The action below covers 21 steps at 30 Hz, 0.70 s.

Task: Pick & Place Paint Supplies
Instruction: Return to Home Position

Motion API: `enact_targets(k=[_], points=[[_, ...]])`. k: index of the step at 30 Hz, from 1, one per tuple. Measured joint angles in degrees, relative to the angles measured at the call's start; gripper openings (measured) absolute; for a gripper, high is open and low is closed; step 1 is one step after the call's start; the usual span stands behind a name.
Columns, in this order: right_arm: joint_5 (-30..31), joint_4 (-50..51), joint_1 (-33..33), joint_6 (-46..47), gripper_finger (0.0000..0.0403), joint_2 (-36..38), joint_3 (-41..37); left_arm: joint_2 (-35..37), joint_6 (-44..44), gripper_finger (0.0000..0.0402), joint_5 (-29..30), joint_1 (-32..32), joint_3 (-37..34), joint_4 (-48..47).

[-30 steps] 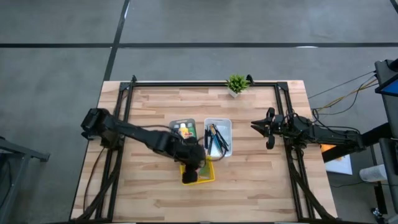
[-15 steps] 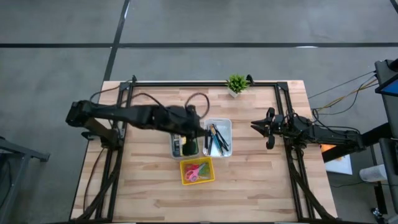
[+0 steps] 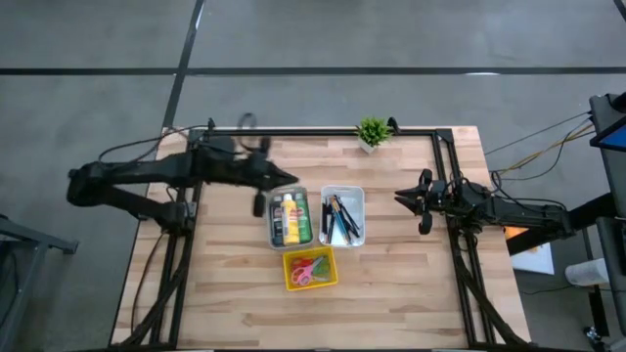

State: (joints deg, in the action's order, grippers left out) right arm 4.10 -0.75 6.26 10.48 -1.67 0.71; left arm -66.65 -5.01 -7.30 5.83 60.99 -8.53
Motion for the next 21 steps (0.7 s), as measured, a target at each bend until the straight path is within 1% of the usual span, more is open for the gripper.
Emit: enact_targets(k=[3,7,11,18,21], points=[[0.00,0.00,-0.01,0.00,0.0078,0.02,0.00,8.03,0.04,0.0000,-0.73,2.01,-6.82,2.63],[0.00,0.00,0.00,0.00,0.0078,0.04,0.00,19.79,0.08,0.0000,-0.63,3.05,-15.10,3.27],[0.00,0.00,0.00,-0.01,0.0078,0.04,0.00,32.10,0.28,0.0000,2.37,3.05,-23.58,3.89],[0.00,0.01,0.00,-0.01,0.0078,0.04,0.00,51.07,-0.62,0.0000,7.71,3.05,-37.55,9.36],[0.00,0.00,0.00,0.00,0.0078,0.04,0.00,57.89,-1.01,0.0000,7.96,3.05,-42.85,11.02]])
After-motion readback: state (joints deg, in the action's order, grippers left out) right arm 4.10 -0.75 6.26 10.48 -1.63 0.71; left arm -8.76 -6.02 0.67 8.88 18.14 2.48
